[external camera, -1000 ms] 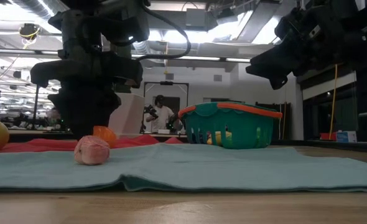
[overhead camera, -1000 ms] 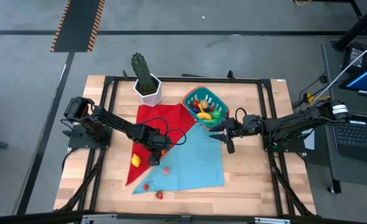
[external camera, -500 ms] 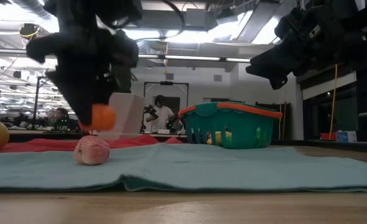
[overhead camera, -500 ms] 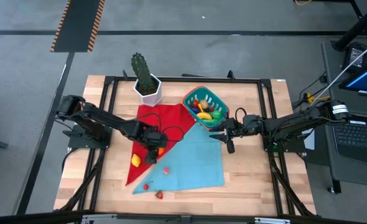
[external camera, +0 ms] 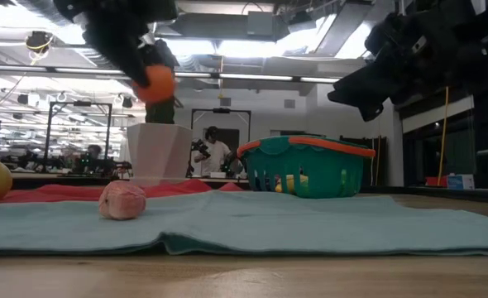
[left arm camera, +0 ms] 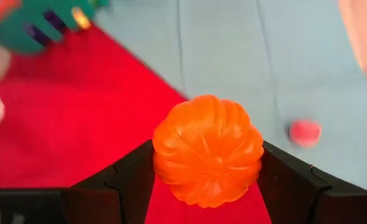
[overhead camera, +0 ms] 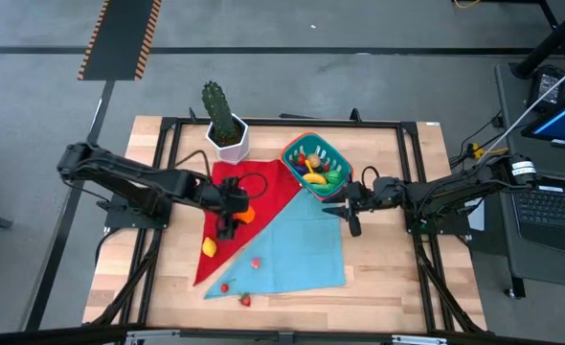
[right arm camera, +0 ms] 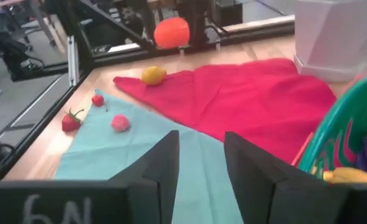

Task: Build produce basket
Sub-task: Put the orange pumpkin into the blue basket

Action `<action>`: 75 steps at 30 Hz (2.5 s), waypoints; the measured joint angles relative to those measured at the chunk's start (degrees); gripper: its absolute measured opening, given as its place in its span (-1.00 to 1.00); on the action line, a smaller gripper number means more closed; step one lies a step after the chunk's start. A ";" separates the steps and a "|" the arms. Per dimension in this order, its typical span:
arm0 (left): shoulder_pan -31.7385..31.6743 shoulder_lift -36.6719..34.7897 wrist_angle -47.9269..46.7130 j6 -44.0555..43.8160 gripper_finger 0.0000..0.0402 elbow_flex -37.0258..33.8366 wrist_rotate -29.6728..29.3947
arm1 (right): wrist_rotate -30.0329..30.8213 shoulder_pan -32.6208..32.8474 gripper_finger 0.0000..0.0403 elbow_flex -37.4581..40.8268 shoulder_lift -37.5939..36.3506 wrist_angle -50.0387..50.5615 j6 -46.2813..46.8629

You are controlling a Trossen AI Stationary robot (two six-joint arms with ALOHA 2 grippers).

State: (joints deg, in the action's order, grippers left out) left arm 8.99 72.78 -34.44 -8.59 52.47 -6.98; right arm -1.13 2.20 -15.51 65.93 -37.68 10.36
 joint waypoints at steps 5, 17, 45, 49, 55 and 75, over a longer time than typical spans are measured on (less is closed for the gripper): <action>-0.39 -1.92 18.05 4.53 0.17 -5.02 0.13 | 0.02 -0.13 -0.36 -0.11 -0.02 -2.45 -6.42; -6.09 -2.24 53.91 5.65 0.17 -20.25 13.77 | 0.02 -0.13 -0.36 -1.16 0.00 -2.26 -16.82; -13.70 6.40 63.50 5.78 0.17 -21.55 27.58 | 6.64 0.81 0.17 -33.71 15.79 33.28 -30.22; -15.08 6.40 63.59 5.76 0.17 -21.55 29.95 | 5.52 2.52 0.15 -39.66 20.32 37.54 -33.81; -16.28 6.40 63.34 5.72 0.17 -21.53 32.06 | 6.63 4.42 0.14 -50.42 26.78 47.76 -37.13; -17.09 6.40 61.64 4.23 0.17 -21.49 38.58 | 3.43 5.51 0.14 -61.98 34.81 50.59 -45.59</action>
State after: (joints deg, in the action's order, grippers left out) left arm -8.09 79.18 27.20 -4.36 30.98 31.59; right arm 2.30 7.70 -77.49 100.74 12.91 -35.22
